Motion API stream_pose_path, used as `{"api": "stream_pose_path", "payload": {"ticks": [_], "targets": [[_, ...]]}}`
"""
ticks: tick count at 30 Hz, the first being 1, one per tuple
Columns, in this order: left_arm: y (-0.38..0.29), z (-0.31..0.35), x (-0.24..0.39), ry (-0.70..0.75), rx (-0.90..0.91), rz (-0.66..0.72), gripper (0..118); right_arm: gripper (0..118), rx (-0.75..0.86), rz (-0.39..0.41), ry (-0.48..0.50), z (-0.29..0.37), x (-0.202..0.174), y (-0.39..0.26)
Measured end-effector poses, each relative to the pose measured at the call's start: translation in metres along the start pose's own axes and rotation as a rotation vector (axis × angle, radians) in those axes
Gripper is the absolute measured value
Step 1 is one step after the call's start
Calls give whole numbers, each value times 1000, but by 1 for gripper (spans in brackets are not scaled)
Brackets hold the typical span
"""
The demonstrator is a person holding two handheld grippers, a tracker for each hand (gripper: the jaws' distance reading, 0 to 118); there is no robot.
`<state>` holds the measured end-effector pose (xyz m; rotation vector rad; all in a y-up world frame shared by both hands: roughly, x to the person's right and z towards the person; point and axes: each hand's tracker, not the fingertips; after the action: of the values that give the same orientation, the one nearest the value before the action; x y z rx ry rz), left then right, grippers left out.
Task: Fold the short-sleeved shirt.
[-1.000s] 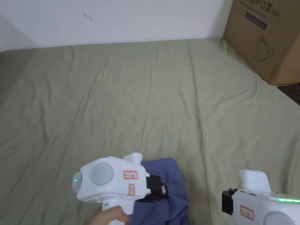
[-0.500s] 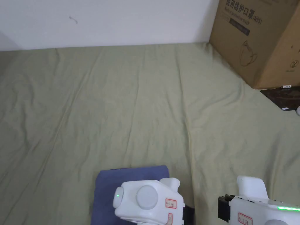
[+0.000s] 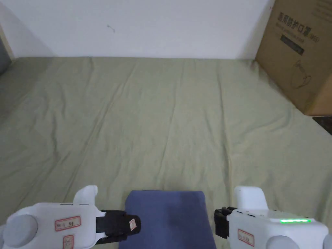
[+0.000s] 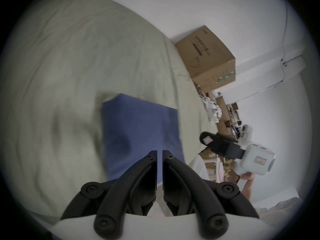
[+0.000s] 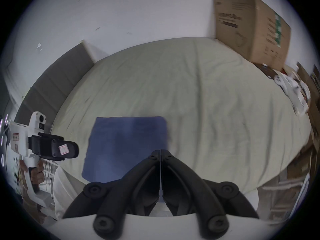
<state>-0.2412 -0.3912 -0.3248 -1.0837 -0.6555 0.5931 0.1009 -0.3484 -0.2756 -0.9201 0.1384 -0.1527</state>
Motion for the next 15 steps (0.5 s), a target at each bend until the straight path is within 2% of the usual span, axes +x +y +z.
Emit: {"api": "stream_pose_path", "payload": {"ticks": [2, 5, 6, 7, 8, 9, 10, 11, 12, 15], "targets": [[-4, 0, -10, 11, -7, -7, 6, 1, -31, 34, 25, -14, -16, 6], [-8, -3, -26, -3, -17, 57, 7, 1, -66, 49, 105, -36, -33, 10], [-10, -4, -31, -11, -5, 79, 9, 1, -78, 58, 106, -49, -36, 11], [-11, -4, -36, -23, 1, 101, 19, 1, -87, 86, 95, -61, -38, 10], [-11, -4, -42, -33, 0, 121, 35, 1, -120, 106, 27, -75, -37, 7], [-11, -4, -47, -56, -4, 139, 67, 1, -165, 103, -42, -87, -35, 3], [-12, -5, -52, -73, -3, 165, 88, 1, -177, 75, -8, -96, -30, 0], [-12, -6, -56, -87, 0, 187, 101, 1, -188, 29, 25, -97, -25, -3], [-10, -5, -62, -94, 7, 201, 107, 1, -165, -12, 53, -93, -22, -3], [-3, -14, -75, -127, 28, 235, 107, 1, -166, -10, 54, -92, -17, -1]]}}
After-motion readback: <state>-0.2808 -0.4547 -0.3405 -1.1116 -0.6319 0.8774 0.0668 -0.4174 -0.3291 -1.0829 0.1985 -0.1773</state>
